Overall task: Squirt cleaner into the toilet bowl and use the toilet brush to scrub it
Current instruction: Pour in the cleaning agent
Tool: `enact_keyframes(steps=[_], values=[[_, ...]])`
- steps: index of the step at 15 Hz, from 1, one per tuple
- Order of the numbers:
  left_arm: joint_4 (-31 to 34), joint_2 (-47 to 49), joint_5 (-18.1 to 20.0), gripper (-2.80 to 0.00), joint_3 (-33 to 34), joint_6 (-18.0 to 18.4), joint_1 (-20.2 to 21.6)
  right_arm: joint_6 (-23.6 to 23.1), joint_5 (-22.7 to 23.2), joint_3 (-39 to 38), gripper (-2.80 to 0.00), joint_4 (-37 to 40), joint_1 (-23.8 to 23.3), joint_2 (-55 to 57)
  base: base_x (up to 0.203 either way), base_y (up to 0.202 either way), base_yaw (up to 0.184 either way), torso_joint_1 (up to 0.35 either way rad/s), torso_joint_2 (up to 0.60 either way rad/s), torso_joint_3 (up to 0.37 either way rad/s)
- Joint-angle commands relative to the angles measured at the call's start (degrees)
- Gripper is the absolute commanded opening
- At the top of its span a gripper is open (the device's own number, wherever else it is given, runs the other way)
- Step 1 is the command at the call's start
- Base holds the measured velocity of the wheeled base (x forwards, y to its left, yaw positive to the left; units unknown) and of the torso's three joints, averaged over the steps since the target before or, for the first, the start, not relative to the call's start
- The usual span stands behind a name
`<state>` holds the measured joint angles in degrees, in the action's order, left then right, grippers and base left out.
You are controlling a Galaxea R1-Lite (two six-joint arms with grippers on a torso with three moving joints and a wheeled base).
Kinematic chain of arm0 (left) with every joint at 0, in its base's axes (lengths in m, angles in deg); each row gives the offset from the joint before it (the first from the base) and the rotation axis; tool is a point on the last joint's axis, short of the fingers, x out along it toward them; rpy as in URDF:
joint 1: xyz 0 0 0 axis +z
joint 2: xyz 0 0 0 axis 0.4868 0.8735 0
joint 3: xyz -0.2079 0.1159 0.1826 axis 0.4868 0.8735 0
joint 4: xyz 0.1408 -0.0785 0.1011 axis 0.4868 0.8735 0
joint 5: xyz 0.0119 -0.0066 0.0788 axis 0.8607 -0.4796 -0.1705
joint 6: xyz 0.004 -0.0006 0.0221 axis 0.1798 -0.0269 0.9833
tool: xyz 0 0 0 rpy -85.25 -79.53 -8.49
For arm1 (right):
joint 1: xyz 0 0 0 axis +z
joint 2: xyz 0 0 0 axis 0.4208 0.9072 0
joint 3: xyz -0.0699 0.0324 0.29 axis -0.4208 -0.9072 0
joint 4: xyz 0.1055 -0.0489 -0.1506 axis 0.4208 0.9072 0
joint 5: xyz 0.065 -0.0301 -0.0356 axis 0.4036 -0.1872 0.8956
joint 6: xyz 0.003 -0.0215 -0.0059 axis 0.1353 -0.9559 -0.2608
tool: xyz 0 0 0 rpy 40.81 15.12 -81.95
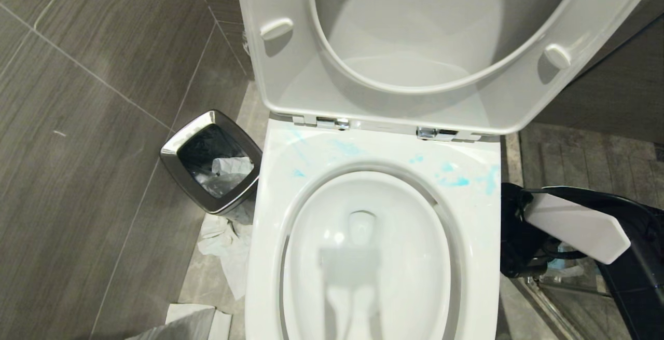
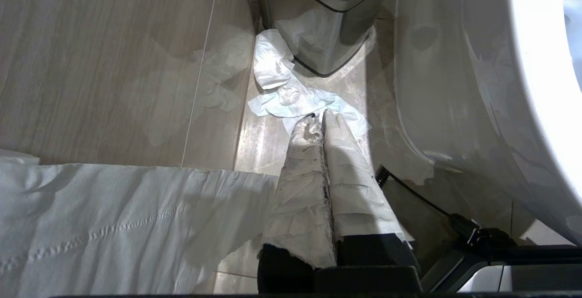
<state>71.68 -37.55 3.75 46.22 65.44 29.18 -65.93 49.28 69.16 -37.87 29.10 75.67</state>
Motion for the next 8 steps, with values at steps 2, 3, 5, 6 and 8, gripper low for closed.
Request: enact_keyframes(steps=[2, 3, 5, 6, 8], values=[[0.0, 0.0, 0.0, -2.8, 0.1, 0.0, 0.0, -0.3, 0.0, 1.7, 0.0, -0.5, 0.0, 1.3, 0.0, 0.0, 0.0, 0.0, 0.0, 0.0], [0.0, 0.0, 0.0, -2.8, 0.1, 0.0, 0.0, -0.3, 0.0, 2.3, 0.0, -0.5, 0.0, 1.4, 0.0, 0.0, 0.0, 0.0, 0.0, 0.0], [0.0, 0.0, 0.0, -2.8, 0.1, 0.0, 0.0, -0.4, 0.0, 2.8, -2.8, -0.5, 0.0, 1.7, 0.0, 0.0, 0.0, 0.0, 0.0, 0.0], [0.0, 0.0, 0.0, -2.8, 0.1, 0.0, 0.0, -0.8, 0.0, 3.4, -2.8, -0.5, 0.0, 1.8, 0.0, 0.0, 0.0, 0.0, 0.0, 0.0], [0.0, 0.0, 0.0, -2.8, 0.1, 0.0, 0.0, -1.2, 0.0, 4.0, -2.8, -0.5, 0.0, 1.7, 0.0, 0.0, 0.0, 0.0, 0.0, 0.0]])
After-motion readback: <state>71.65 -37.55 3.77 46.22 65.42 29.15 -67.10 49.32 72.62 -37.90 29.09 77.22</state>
